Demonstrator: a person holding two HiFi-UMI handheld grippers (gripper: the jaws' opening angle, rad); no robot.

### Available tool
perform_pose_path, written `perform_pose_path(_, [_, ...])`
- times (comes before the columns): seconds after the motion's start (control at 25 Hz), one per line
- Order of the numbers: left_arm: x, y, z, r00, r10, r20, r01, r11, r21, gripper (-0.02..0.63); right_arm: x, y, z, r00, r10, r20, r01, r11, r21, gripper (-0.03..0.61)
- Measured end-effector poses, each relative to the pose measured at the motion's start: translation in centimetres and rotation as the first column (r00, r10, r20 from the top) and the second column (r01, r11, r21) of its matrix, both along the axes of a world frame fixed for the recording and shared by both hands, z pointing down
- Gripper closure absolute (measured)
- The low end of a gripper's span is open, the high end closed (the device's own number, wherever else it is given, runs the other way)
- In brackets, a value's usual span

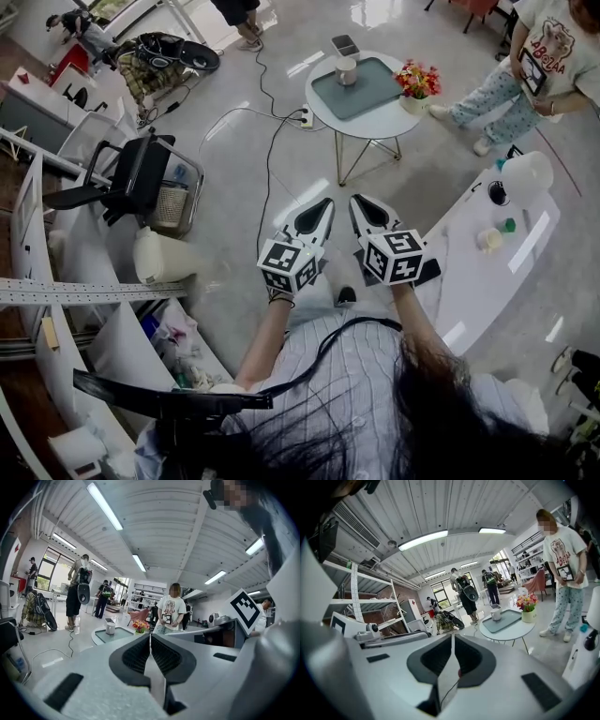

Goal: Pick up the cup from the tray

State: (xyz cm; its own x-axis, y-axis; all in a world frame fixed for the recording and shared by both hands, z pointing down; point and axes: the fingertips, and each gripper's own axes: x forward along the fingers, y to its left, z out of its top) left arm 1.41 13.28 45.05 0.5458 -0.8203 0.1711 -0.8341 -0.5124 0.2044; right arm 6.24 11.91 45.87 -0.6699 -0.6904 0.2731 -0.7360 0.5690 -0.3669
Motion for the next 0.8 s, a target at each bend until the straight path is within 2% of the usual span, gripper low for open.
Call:
perform_pose_path(0.32, [-0.6, -3.5, 1.0, 1.000, 0.017, 0.003, -0.017, 1.000, -0.018, 0.600, -0.2, -3.5, 1.1, 1.000, 0.018, -0.007, -0.018, 1.000, -0.022, 0.540])
perform_pose_path(0.8, [-4.8, -14.3, 1.0, 0.998, 0.057, -0.009, -0.057, 0.998, -0.037, 0.600, -4.4, -13.6, 1.4, 0.998, 0.056, -0.023, -0.057, 0.997, -0.044, 0.539])
